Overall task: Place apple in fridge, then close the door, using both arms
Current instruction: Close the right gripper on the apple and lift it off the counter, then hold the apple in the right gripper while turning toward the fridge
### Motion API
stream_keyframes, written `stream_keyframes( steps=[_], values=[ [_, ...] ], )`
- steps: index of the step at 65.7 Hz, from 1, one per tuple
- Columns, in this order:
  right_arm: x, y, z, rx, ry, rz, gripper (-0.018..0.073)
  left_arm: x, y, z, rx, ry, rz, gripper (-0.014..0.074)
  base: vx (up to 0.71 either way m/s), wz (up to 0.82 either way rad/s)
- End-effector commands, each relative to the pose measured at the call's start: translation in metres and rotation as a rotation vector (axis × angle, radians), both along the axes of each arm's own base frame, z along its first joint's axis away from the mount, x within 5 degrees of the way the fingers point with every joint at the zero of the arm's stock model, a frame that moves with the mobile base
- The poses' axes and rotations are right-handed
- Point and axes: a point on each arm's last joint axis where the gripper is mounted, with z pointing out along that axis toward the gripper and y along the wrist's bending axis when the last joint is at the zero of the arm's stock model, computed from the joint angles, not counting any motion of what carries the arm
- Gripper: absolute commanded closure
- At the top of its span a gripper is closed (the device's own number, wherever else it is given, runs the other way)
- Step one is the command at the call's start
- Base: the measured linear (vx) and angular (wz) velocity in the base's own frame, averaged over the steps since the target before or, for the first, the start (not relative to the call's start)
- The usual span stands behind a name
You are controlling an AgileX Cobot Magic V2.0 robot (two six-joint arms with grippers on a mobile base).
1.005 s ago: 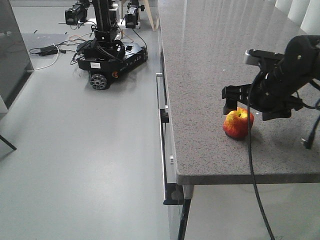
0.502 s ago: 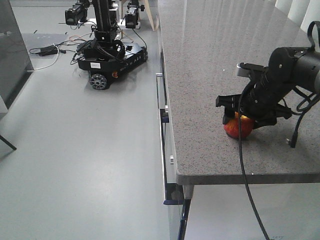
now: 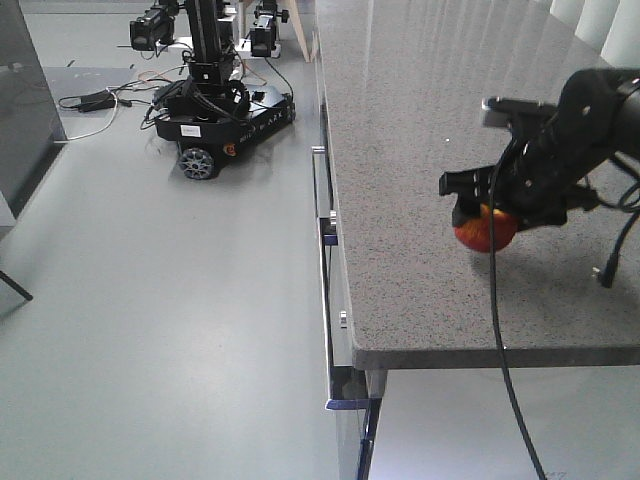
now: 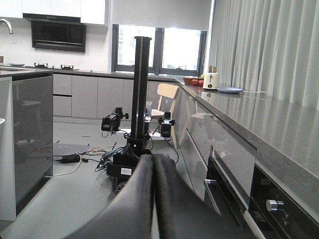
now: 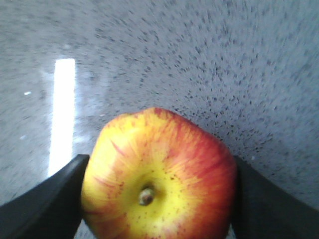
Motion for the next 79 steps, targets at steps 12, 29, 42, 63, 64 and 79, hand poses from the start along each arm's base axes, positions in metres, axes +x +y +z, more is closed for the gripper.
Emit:
stream_keyframes(
  steps=[12, 29, 42, 63, 64, 79],
  values=[
    [-0.063, 0.049, 0.091, -0.065, -0.223, 0.325, 0.038, -0.001, 0.0, -0.002, -0.007, -0.059, 0.001, 0.0602, 0.0, 0.0],
    [-0.143, 0.077, 0.105, -0.042, -0.413, 0.531, 0.0379, -0.001, 0.0, -0.002, -0.007, -0.059, 0.001, 0.0602, 0.0, 0.0],
    [-0.206, 0.077, 0.095, -0.036, -0.448, 0.693, 0.0377, -0.001, 0.0, -0.002, -0.007, -0.059, 0.001, 0.0602, 0.0, 0.0],
    [-0.261, 0.045, 0.077, 0.016, -0.474, 0.701, 0.0376, -0.001, 0.0, -0.002, -0.007, -0.059, 0.001, 0.0602, 0.0, 0.0],
    [-0.263, 0.044, 0.076, 0.016, -0.476, 0.701, 0.0376, -0.001, 0.0, -0.002, -0.007, -0.059, 0.001, 0.0602, 0.0, 0.0],
    [-0.287, 0.025, 0.071, 0.029, -0.529, 0.694, 0.0376, -0.001, 0.0, -0.002, -0.007, -0.059, 0.001, 0.0602, 0.0, 0.0]
  ],
)
